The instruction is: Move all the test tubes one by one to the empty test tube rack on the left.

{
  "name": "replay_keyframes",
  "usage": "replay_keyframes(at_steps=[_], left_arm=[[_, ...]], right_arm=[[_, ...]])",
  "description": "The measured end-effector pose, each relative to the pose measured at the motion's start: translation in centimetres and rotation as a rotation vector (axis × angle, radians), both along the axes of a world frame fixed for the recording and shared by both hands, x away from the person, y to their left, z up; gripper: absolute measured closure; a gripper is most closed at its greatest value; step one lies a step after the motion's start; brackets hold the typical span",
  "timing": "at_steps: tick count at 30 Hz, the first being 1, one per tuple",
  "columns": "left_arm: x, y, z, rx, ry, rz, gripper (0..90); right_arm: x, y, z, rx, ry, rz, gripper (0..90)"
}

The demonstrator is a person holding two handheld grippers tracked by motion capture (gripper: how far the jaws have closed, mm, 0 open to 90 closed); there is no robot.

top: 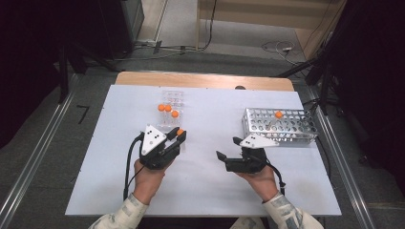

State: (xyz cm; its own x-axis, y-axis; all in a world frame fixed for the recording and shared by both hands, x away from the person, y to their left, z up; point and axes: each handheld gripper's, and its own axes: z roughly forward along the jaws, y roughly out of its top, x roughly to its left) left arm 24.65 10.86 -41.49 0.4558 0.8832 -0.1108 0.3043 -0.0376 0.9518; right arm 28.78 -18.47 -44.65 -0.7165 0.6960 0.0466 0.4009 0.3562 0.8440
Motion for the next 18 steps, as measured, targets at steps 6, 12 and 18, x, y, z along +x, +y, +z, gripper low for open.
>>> replay_keyframes(at_steps=[6,12,18], left_arm=[[0.6,0.8,0.6,0.0,0.0,0.03,70.2],[1.3,1.7,1.6,-0.001,-0.007,0.064,70.1],[2.1,2.4,2.4,-0.005,-0.015,0.092,70.2]], right_arm=[[0.0,-2.1,-0.3,0.004,0.013,-0.039,17.7],[0.3,-3.0,-0.5,0.011,0.026,-0.065,17.8],[0.3,-2.9,-0.6,0.013,0.03,-0.07,18.1]])
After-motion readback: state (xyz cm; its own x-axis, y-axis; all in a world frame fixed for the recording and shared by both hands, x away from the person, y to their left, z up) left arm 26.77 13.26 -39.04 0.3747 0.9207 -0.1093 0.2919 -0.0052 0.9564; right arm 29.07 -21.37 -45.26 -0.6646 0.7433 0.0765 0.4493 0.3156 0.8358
